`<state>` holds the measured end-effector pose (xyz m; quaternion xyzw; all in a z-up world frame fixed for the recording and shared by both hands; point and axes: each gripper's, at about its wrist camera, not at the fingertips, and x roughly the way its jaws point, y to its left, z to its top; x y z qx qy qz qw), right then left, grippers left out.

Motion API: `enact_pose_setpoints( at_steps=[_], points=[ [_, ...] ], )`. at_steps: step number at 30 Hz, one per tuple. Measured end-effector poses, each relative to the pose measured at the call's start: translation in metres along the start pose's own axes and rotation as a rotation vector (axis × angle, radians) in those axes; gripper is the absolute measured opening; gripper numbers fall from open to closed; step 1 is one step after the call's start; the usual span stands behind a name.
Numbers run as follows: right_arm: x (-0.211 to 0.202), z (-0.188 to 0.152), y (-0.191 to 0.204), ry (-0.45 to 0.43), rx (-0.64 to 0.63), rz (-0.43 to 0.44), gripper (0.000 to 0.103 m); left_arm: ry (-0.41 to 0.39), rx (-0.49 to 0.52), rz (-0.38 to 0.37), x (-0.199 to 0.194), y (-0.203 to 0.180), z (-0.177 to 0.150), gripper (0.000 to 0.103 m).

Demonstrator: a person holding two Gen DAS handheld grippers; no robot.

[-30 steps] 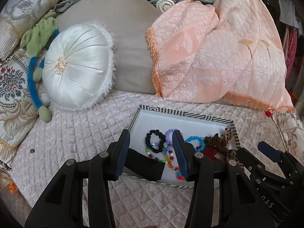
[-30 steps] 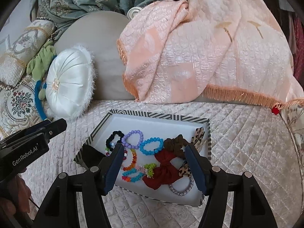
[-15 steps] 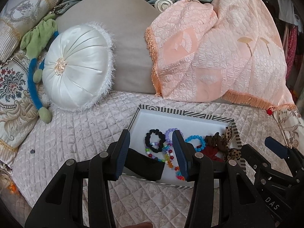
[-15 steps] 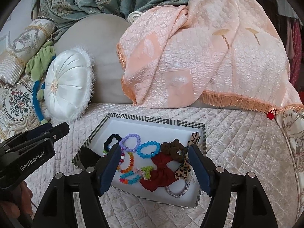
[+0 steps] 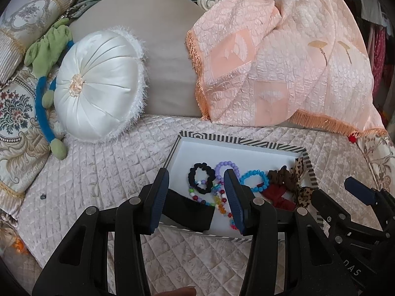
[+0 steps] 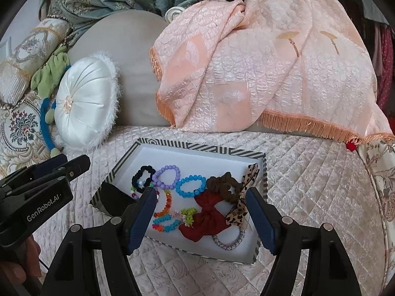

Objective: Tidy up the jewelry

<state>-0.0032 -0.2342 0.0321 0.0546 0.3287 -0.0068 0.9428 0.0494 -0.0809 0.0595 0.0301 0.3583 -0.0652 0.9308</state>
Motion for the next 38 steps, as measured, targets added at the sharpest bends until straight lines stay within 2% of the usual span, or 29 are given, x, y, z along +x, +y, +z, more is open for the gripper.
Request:
enact_pose_setpoints(
  at_steps=[32, 38],
  points=[
    [0.0052, -0.0037, -0.0001, 0.035, -0.002, -0.006, 0.074, 0.012, 0.019, 0.005, 0.0040, -0.0032, -0.0027, 0.046],
    [0.0073, -0.0064, -0.0087, 0.050, 0.019, 0.017, 0.074, 0.008, 0.025, -0.006, 0.0045, -0.0014, -0.0033, 0.046]
  ],
)
